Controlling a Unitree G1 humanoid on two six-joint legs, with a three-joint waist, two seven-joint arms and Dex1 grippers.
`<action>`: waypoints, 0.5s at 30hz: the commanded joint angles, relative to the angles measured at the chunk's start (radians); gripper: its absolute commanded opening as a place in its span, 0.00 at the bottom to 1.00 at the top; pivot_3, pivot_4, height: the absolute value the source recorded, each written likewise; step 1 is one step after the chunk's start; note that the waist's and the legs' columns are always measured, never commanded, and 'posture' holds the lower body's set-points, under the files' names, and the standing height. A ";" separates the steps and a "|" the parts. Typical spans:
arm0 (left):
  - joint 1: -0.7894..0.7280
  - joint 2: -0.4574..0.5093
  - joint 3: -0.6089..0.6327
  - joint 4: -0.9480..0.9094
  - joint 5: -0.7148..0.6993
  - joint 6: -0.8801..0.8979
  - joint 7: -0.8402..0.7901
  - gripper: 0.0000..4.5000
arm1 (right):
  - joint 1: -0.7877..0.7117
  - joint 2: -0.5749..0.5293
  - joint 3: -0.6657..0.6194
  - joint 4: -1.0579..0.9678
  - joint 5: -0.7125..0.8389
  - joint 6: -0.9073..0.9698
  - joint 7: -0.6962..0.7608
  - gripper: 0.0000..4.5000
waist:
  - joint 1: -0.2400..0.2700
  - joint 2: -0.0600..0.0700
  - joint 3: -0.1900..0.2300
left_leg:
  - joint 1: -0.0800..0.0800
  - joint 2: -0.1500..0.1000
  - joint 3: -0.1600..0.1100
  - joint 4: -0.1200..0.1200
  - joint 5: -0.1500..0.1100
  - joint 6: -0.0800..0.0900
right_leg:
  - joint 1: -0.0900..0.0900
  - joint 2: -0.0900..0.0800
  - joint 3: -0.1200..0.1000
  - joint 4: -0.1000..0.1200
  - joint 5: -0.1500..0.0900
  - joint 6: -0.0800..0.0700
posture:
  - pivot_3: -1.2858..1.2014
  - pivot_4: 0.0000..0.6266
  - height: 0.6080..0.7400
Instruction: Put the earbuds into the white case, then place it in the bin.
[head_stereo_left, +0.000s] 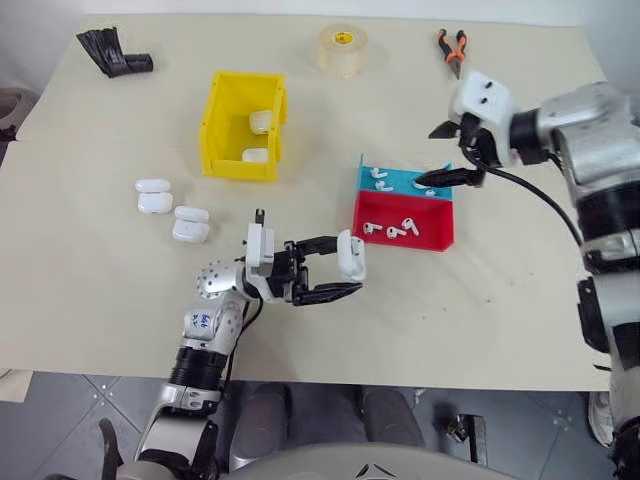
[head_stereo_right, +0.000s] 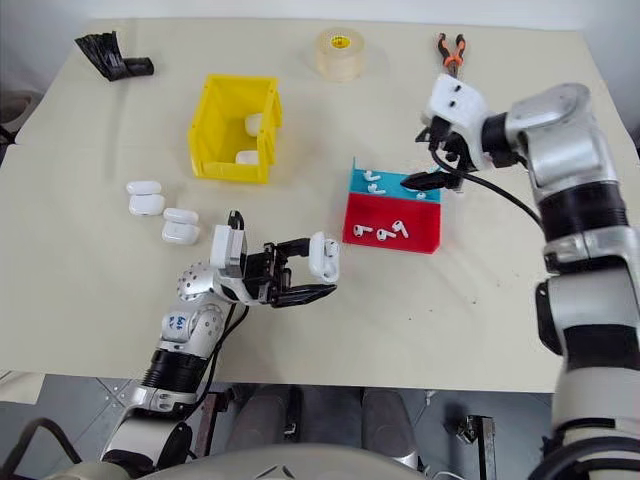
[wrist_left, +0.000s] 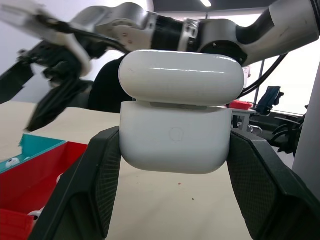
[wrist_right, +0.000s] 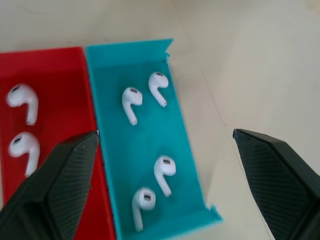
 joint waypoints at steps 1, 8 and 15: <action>0.021 -0.011 -0.010 -0.053 -0.009 -0.017 0.014 0.62 | -0.076 0.032 0.025 0.159 -0.088 -0.093 -0.028 0.99 | -0.001 0.000 0.000 | 0.000 0.000 0.000 0.000 0.000 0.000 | 0.000 0.000 0.000 0.000 0.000 0.000 | 0.52 0.24 1.00; 0.037 -0.018 -0.005 -0.068 -0.010 -0.029 0.045 0.62 | -0.150 0.106 0.035 0.374 -0.184 -0.227 -0.089 0.99 | -0.018 0.000 0.000 | 0.000 0.000 0.000 0.000 0.000 -0.001 | 0.000 0.000 -0.001 0.001 0.000 0.000 | 0.52 0.24 1.00; 0.038 -0.014 -0.001 -0.069 -0.014 -0.037 0.056 0.62 | -0.164 0.137 0.043 0.452 -0.252 -0.296 -0.072 0.99 | -0.037 0.001 0.000 | 0.000 0.001 0.000 -0.001 0.001 -0.001 | 0.000 0.000 -0.001 0.001 0.000 0.000 | 0.52 0.24 1.00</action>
